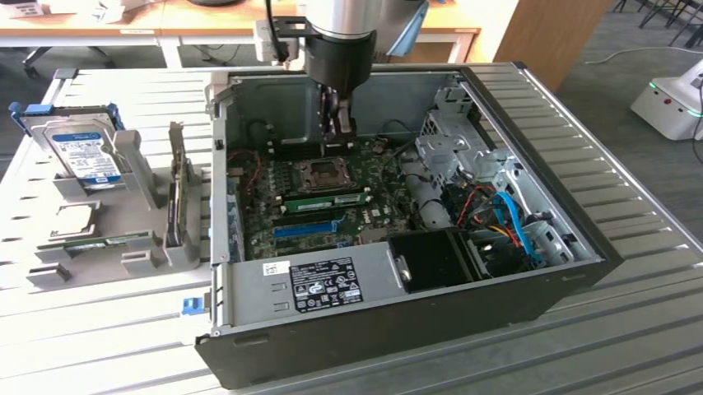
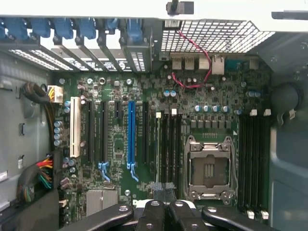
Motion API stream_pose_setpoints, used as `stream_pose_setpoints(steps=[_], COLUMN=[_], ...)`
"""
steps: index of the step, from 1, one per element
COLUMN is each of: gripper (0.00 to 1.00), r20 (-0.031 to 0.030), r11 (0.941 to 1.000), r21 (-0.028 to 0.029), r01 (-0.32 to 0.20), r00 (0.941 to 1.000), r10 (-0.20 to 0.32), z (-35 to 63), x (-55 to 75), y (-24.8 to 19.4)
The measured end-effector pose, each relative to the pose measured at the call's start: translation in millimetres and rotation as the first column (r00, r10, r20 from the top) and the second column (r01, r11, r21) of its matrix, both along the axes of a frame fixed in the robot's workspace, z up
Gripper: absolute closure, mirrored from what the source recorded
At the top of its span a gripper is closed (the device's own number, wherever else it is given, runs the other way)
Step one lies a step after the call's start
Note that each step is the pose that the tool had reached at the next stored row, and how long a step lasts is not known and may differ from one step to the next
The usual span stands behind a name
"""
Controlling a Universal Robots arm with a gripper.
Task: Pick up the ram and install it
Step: 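Press down the ram until it locks into place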
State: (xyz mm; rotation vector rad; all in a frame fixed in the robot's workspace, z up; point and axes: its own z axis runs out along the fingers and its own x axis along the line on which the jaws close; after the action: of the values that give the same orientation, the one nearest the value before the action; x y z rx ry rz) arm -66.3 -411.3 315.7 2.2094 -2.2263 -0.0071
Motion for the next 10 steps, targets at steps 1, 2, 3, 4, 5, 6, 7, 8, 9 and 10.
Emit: stream_pose_setpoints(steps=[1, 2, 3, 4, 5, 6, 7, 8, 9, 10], gripper=[0.90, 0.90, 0.90, 0.90, 0.90, 0.90, 0.90, 0.90, 0.90, 0.90], r20=[0.0000, 0.0000, 0.0000, 0.0000, 0.0000, 0.0001, 0.0000, 0.0000, 0.0000, 0.0000], r11=[1.0000, 1.0000, 1.0000, 1.0000, 1.0000, 1.0000, 1.0000, 1.0000, 1.0000, 1.0000], r21=[0.0001, 0.0001, 0.0001, 0.0001, 0.0001, 0.0001, 0.0002, 0.0001, 0.0001, 0.0000], r01=[0.000, 0.000, 0.000, 0.000, 0.000, 0.000, 0.000, 0.000, 0.000, 0.000], r00=[1.0000, 1.0000, 1.0000, 1.0000, 1.0000, 1.0000, 1.0000, 1.0000, 1.0000, 1.0000], r10=[0.000, 0.000, 0.000, 0.000, 0.000, 0.000, 0.000, 0.000, 0.000, 0.000], z=[-0.1, 0.0, 0.0, 0.0, -0.1, -0.1, -0.1, 0.0, 0.0, 0.0], x=[1.2, 2.3, 3.4, 4.4, 5.5, 6.5, 7.5, 8.4, 9.0, 9.2], y=[0.0, 0.0, 0.0, 0.0, 0.0, 0.0, 0.0, 0.0, 0.0, 0.0])
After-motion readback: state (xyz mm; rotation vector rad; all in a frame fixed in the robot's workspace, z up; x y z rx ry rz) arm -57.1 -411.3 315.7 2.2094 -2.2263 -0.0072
